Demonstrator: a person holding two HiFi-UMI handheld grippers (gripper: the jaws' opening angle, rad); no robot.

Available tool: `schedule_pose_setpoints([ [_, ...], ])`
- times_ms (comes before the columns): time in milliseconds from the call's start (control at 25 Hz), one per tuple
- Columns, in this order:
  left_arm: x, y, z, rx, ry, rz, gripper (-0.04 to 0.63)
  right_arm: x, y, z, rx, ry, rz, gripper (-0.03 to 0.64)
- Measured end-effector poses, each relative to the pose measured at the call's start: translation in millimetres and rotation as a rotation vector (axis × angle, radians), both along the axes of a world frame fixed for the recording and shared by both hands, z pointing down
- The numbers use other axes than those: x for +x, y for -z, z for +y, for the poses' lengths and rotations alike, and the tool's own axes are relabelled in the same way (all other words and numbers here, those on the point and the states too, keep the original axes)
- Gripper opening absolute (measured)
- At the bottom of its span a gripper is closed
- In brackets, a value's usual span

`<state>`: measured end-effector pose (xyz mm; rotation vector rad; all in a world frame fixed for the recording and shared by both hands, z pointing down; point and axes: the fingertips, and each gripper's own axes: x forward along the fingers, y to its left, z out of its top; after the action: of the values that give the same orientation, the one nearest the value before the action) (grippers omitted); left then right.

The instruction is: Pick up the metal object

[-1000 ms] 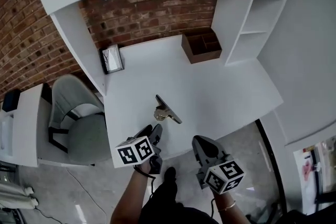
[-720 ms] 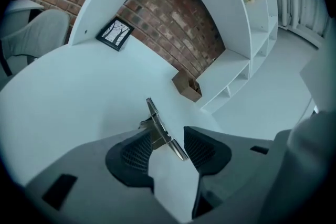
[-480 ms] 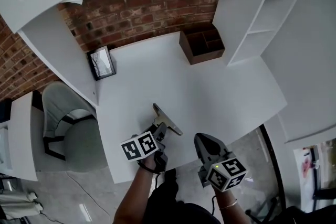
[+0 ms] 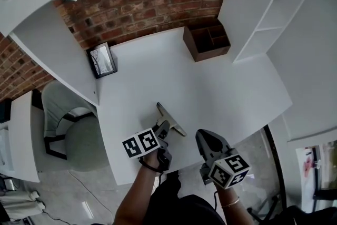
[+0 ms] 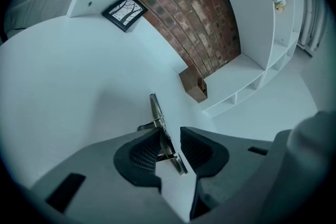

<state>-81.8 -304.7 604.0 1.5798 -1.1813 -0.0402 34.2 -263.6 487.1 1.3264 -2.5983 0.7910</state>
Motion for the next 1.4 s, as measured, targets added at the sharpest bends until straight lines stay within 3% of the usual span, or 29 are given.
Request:
schedule_pose_setpoints([
  [320, -1.5, 0.9, 0.2, -0.006, -0.010, 0.053, 0.032, -13.2, -2.2, 0.5, -0.015, 0.010, 0.009, 0.005],
  [480, 6.6, 6.5, -1.4, 0.006, -0.028, 0.106, 0.017, -12.4, 2.9, -0.4, -0.007, 0.007, 0.020, 0.005],
  [760, 13.8, 40.3, -4.5, 0.123, -0.087, 0.066, 0.011, -9.2, 13.3, 1.4, 0.021, -0.003, 0.029, 0.005],
  [1200, 33.5, 136.4, -13.2, 0.436, -0.226, -0.196, 0.011, 21.8, 42.7, -6.7, 0.140, -0.076, 0.064, 0.005],
  [1400, 47.6, 176.3, -10.8, 0.577, -0.284, -0.352, 0.011, 44.2, 56.0, -11.0, 0.181, -0.129, 0.077, 0.005],
])
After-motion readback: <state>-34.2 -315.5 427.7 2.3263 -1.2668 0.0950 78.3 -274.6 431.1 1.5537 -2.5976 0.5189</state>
